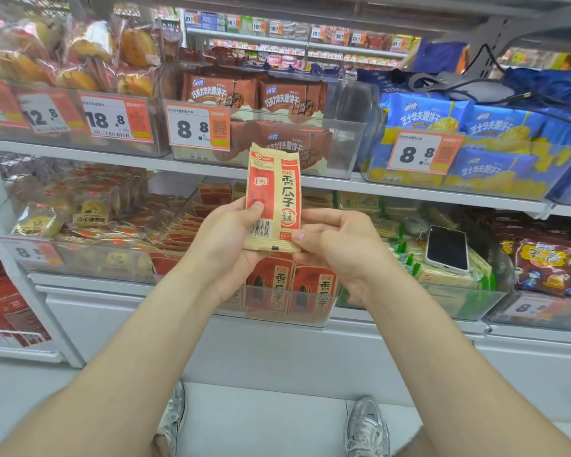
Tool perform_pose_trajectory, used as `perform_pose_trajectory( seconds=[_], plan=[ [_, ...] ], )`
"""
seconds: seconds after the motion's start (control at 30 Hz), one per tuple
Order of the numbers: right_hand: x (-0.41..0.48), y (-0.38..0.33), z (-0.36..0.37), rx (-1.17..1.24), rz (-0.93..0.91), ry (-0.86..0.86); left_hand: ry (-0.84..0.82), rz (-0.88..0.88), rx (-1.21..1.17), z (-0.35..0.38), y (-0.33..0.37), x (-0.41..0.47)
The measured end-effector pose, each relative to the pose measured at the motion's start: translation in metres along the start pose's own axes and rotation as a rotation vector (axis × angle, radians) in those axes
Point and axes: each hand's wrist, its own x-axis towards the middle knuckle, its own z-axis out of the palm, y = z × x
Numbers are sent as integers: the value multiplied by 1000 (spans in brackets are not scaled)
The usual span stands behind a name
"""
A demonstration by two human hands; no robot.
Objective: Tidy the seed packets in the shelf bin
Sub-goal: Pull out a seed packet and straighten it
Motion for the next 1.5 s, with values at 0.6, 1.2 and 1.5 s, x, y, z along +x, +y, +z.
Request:
perform_pose_trajectory(
  seconds=[0.6, 1.2, 1.5],
  plan=[
    [2, 5, -8, -262, -85, 82, 1, -25, 403, 16, -14, -12],
    [-5, -3, -6, -214, -22, 35, -18, -40, 215, 12, -15, -6],
    [-9, -11, -18, -150, -32, -70, 70, 110, 204, 11, -11, -9]
  ],
)
